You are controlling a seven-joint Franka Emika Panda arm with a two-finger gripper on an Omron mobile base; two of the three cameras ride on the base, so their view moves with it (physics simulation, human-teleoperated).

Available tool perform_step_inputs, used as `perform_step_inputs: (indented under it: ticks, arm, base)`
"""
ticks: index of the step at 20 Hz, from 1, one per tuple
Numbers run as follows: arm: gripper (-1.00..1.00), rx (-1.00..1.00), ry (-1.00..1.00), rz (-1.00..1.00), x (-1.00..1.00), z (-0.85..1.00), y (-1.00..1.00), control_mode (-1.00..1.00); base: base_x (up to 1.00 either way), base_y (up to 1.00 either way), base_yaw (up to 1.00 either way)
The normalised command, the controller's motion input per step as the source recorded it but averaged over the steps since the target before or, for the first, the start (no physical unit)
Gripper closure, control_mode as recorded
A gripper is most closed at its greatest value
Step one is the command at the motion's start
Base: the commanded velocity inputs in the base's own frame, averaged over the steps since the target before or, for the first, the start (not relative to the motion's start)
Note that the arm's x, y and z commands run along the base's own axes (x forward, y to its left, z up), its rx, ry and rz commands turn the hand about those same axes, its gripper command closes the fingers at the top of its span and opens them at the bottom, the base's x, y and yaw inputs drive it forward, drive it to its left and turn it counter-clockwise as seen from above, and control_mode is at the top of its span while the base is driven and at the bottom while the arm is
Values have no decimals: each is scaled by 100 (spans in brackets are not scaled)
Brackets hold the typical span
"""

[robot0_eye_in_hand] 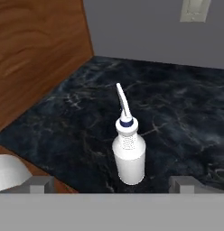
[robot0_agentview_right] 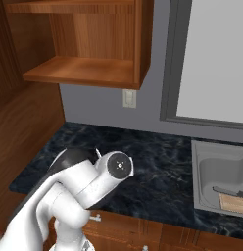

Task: Move the cutting board and knife to the sink. Then move spray from the cabinet to the counter.

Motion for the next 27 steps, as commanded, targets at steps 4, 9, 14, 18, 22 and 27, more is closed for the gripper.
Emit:
perform_step_inputs:
  ticks: [4,9,14,18,22,27]
  arm:
    - [-100,0,8,-20,-30,21,4,-100]
    - [-100,0,3,-19,-29,24,1,-100]
    - [-100,-4,0,-18,-31,24,1,-100]
    - [-100,-7,0,-14,-30,25,0,-100]
    - [-100,-4,0,-10,-36,14,10,-100]
    - [-100,-3,0,-3,-32,4,30,-100]
  base:
    - [0,0,0]
    - [0,0,0]
    - [0,0,0]
    - [0,0,0]
    - [0,0,0]
    - [0,0,0]
